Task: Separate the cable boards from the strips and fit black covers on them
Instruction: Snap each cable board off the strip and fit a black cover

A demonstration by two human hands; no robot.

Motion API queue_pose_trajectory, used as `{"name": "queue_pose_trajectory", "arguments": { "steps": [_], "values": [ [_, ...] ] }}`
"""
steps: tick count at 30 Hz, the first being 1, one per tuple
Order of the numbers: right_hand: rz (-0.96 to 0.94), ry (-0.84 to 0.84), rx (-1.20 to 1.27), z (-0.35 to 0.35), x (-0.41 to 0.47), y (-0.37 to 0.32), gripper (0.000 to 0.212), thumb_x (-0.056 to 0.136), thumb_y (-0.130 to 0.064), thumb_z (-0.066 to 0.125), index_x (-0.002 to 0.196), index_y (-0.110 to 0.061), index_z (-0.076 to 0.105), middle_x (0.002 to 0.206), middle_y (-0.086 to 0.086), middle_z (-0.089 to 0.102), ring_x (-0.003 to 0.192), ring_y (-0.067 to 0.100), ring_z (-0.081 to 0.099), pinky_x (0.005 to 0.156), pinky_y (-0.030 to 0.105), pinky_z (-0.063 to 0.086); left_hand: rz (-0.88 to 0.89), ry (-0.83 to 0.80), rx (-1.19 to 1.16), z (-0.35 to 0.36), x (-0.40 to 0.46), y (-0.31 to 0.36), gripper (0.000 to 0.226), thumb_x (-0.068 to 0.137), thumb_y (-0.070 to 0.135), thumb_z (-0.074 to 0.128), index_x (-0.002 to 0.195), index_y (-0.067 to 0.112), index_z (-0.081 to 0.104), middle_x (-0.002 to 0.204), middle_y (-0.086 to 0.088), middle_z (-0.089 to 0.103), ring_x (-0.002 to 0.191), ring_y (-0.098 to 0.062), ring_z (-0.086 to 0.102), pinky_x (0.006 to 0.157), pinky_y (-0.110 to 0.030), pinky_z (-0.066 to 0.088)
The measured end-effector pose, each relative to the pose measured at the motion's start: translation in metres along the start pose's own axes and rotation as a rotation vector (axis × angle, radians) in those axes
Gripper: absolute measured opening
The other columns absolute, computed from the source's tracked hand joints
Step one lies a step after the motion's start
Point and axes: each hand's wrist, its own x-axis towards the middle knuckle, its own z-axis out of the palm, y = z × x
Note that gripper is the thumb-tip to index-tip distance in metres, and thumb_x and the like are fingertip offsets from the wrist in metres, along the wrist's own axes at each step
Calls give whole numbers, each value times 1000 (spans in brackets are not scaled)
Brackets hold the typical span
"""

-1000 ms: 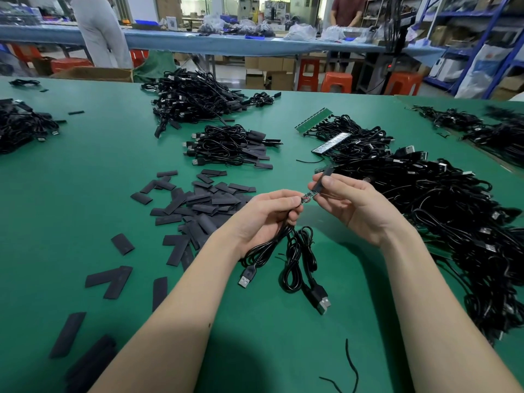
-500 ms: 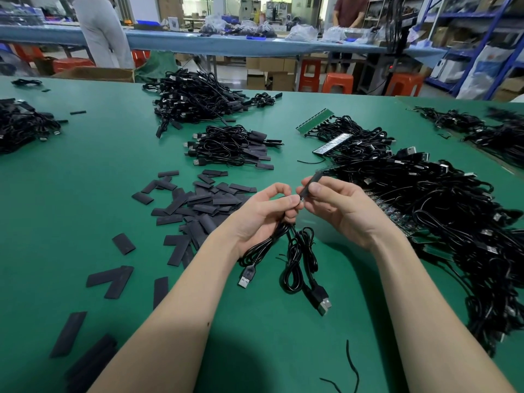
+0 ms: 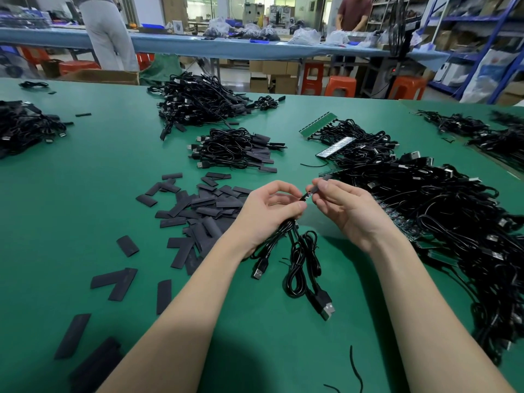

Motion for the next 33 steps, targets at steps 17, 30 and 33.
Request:
{"name": "queue_pose_trajectory", "arguments": {
  "steps": [17,30,33],
  "values": [
    [25,15,7,-2,-1,2,28,74,-9,77,99,0,72,93,11,76,72,11,72,65,15,56,326,169,403,8,-5,0,5,84,4,77,89,6,78,82,-2,77,76,-19,74,76,-29,61],
    [63,-76,-133,-3,-4,1,13,75,-15,78,87,-12,81,87,4,75,69,8,69,66,13,55,259,108,243,3,-4,-3,11,80,3,82,86,12,78,83,2,78,73,-11,73,73,-21,56],
    [80,-111,-154,-3,-6,0,12,76,-14,77,88,-12,81,89,5,75,69,8,69,66,14,55,199,85,104,2,-5,-3,12,77,-3,82,86,3,75,76,-5,77,65,-14,72,68,-22,57]
  ]
}}
